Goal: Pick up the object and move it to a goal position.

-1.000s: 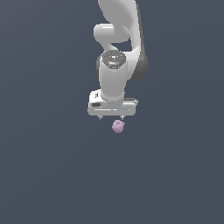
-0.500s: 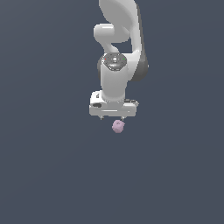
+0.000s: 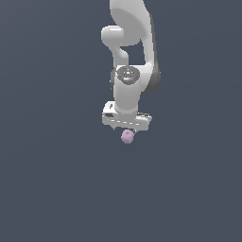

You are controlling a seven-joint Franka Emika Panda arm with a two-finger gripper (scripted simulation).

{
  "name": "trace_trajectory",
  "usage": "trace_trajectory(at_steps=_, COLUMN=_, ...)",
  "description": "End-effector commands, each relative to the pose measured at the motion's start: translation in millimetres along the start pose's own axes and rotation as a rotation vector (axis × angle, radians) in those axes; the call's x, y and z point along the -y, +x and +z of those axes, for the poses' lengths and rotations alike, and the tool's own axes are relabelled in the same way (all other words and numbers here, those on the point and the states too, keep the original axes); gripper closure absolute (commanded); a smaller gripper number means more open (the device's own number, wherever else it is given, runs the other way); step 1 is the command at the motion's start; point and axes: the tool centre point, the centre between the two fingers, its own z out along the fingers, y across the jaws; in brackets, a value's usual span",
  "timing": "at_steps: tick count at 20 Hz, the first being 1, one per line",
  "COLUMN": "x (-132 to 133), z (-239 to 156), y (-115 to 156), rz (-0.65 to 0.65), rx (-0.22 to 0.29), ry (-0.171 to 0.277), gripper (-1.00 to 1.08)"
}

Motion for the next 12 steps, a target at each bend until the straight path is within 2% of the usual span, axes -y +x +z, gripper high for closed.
trace_trajectory(at_steps=1, x=4.5, z=10.6, y=-5.1, rz=0.056, rx=-0.002, ry=0.004, gripper=-0.92)
trace_trajectory(at_steps=12, x=14.4, z=38.4, y=-19.9, rz=0.213, rx=-0.008, ry=0.012, gripper=-0.92)
